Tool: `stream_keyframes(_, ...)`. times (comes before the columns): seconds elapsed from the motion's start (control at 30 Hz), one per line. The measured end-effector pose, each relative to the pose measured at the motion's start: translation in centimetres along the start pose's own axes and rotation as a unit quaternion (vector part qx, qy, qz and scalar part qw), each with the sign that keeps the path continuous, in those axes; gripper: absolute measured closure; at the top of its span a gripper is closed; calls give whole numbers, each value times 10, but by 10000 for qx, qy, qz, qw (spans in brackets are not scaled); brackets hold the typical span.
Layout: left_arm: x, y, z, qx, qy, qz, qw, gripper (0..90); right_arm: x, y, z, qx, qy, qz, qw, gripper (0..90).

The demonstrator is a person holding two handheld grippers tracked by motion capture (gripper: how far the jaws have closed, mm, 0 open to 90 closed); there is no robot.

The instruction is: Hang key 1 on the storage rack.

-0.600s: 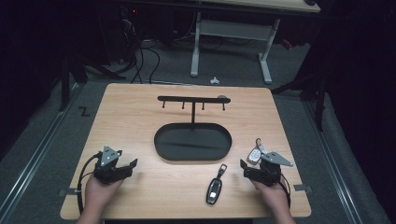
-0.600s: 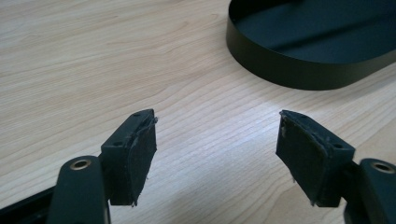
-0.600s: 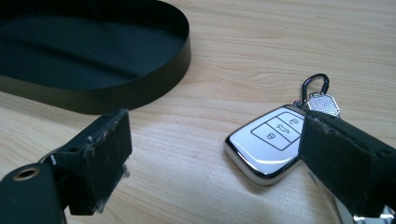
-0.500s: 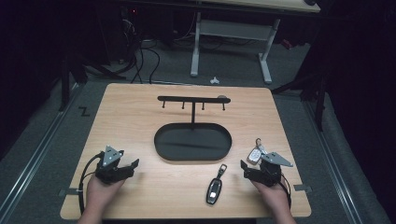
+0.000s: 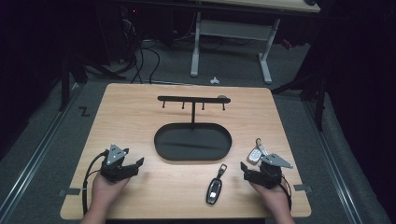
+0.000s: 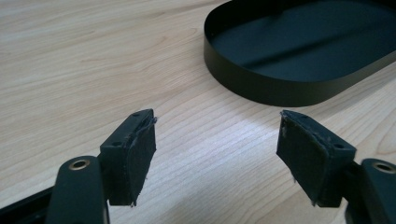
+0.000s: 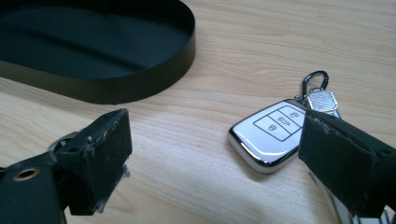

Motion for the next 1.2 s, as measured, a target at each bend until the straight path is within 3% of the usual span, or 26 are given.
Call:
stream_keyframes(0.17, -5, -3, 6, -36, -27, -82, 10000, 281, 5, 6, -4, 62, 91, 92, 9999, 117)
stream_keyframes(0.27, -10, -5, 8, -13, -152, -80, 9999, 276, 5, 9, -6, 133, 49, 113, 9998, 119)
stream_keyframes(0.4, -14, -7, 7, 56, -239, -86, 9997, 274, 3, 7, -7, 212, 13, -24, 9998, 45)
stream_keyframes(0.6, -15, -6, 4, 102, -260, -45, 9996, 273, 11, 5, -11, 408, 58, 63, 9991, 30)
stream_keyframes(0.8, -12, -5, 3, 126, -246, -26, 9996, 274, 18, 4, -11, 506, 410, -83, 9978, 36)
stream_keyframes(0.9, -8, -6, 2, 178, -281, 66, 9994, 270, 26, 6, -6, 335, 535, -274, 9976, 178)
stream_keyframes(0.97, -7, -6, 1, 188, -282, 109, 9994, 271, 32, 8, -4, 298, 531, -251, 9978, 168)
stream_keyframes(1.0, -5, -6, 1, 173, -227, 137, 9995, 271, 51, 15, 0, 52, 701, 101, 9975, 200)
stream_keyframes(1.1, -3, -4, 1, 161, -209, 192, 9995, 271, 70, 18, 0, -71, 887, 317, 9955, 237)
stream_keyframes(1.2, -1, -5, 0, 162, -131, 197, 9996, 272, 85, 14, -3, 39, 962, 525, 9940, 235)
Point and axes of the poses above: each handheld gripper's, and its own axes: y roughly backward along the jaws, z roughly out of its top, x roughly to its left, the point moved 8 cm from there along -y, roughly forward along the jaws, and after that the axes turned 10 degrees about x, right-handed, at the moved point
